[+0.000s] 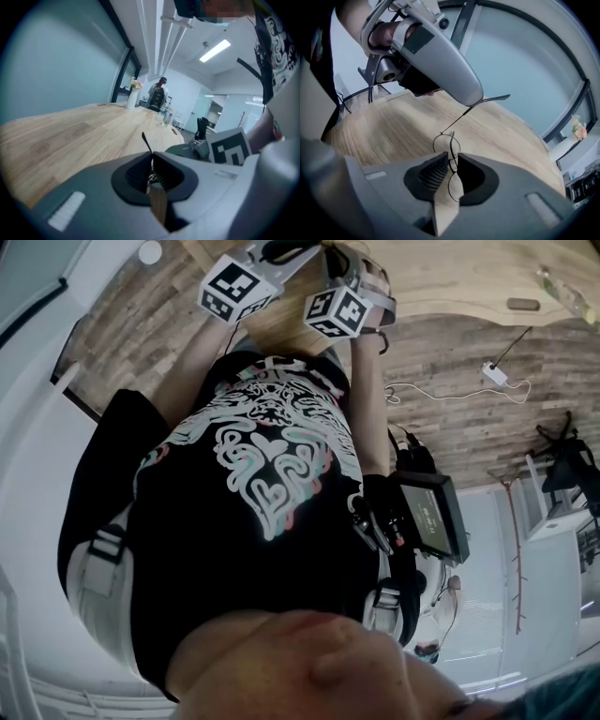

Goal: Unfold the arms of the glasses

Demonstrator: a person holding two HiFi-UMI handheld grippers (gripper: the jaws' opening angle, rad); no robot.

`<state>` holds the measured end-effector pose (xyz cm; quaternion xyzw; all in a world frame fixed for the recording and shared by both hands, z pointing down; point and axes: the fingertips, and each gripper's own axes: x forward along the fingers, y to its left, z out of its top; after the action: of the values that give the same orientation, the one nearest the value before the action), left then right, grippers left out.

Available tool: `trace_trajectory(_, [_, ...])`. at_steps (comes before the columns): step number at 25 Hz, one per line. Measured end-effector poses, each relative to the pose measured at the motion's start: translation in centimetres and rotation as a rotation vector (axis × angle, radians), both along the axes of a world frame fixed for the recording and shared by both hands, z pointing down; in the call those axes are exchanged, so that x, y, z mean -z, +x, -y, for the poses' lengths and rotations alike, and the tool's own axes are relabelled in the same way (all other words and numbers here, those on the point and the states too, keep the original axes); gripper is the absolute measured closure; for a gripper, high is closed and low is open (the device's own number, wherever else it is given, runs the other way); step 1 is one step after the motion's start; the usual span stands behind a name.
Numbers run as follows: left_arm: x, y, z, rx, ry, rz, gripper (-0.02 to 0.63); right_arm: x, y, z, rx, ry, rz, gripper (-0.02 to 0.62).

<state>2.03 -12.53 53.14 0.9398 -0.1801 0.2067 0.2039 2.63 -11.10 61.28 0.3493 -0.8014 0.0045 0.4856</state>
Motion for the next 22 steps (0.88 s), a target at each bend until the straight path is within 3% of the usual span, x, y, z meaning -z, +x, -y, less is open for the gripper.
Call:
trace_trajectory(3, [0.5,-0.6,-0.4,0.003,0.002,-0.001,0.606,0.2,-0.4,-0.4,0.036,0.029,-0.053,0.582])
trace_trajectory(8, [0.0,-0.1,0.3,0.009,0.002,0.001,0.606,-0.3,0.2,0.2,0.042,0.05,-0.083,0.586])
trace_trajectory(22, [-0.3,-1.6,0.2,0.037,0.001,0.023,0.617,2.2,2.2,0.1,-0.123,0.114,0.043,0.588])
